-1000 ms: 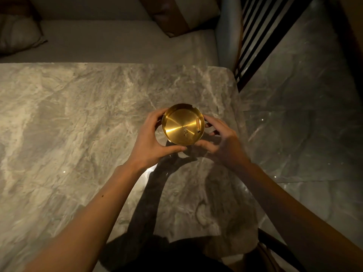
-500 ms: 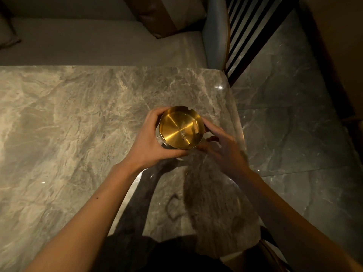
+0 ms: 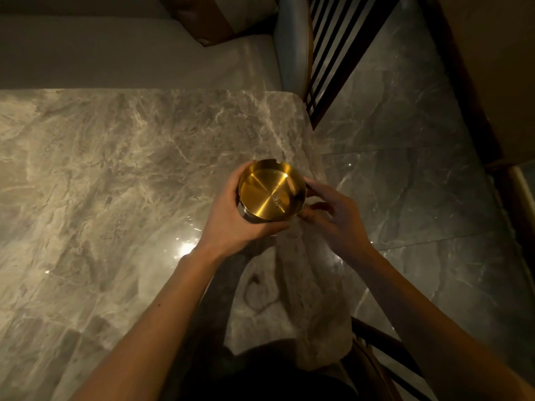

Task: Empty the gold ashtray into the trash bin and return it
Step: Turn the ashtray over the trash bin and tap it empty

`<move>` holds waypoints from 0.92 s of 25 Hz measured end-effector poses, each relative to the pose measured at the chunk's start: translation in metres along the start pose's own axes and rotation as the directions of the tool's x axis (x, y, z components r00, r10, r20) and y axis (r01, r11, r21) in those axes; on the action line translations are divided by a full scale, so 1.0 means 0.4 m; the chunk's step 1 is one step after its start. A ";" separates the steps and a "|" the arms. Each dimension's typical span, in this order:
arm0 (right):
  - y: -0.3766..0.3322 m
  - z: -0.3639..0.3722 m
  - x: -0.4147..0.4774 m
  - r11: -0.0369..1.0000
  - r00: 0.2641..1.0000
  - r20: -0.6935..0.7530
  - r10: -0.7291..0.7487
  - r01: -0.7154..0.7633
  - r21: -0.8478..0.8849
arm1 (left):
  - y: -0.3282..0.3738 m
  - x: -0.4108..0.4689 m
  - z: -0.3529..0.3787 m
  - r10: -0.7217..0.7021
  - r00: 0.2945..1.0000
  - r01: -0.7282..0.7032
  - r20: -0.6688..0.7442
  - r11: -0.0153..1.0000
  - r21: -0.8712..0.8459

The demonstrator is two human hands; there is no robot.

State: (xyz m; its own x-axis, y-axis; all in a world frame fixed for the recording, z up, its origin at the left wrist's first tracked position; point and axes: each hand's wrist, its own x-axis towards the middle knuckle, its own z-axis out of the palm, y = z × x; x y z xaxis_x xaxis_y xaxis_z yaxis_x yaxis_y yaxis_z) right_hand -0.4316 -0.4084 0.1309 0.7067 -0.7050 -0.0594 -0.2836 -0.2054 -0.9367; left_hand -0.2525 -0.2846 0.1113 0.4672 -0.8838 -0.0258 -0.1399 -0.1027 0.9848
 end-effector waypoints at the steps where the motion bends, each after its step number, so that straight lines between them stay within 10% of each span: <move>1: 0.024 -0.045 0.002 1.000 1.000 0.005 -0.004 0.004 0.019 | 0.001 0.011 0.052 -0.010 1.000 0.010 -0.012 1.000 -0.001; 11: 0.324 -0.492 -0.013 0.961 0.977 0.071 0.200 -0.209 0.178 | -0.010 0.117 0.609 -0.295 0.955 0.292 -0.032 0.954 -0.069; 23: 0.630 -0.545 -0.068 0.860 0.891 0.048 0.451 -0.448 0.243 | -0.243 0.117 0.866 -0.614 0.789 0.606 -0.025 0.784 -0.134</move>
State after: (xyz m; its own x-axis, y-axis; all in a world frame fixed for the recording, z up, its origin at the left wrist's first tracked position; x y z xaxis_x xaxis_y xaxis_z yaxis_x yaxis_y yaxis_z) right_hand -0.6636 -0.5890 -0.0282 0.5331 -0.6884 -0.4918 -0.4032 0.3043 -0.8630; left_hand -0.5194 -0.4739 -0.0452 0.4767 -0.6225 -0.6207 0.2905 -0.5548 0.7796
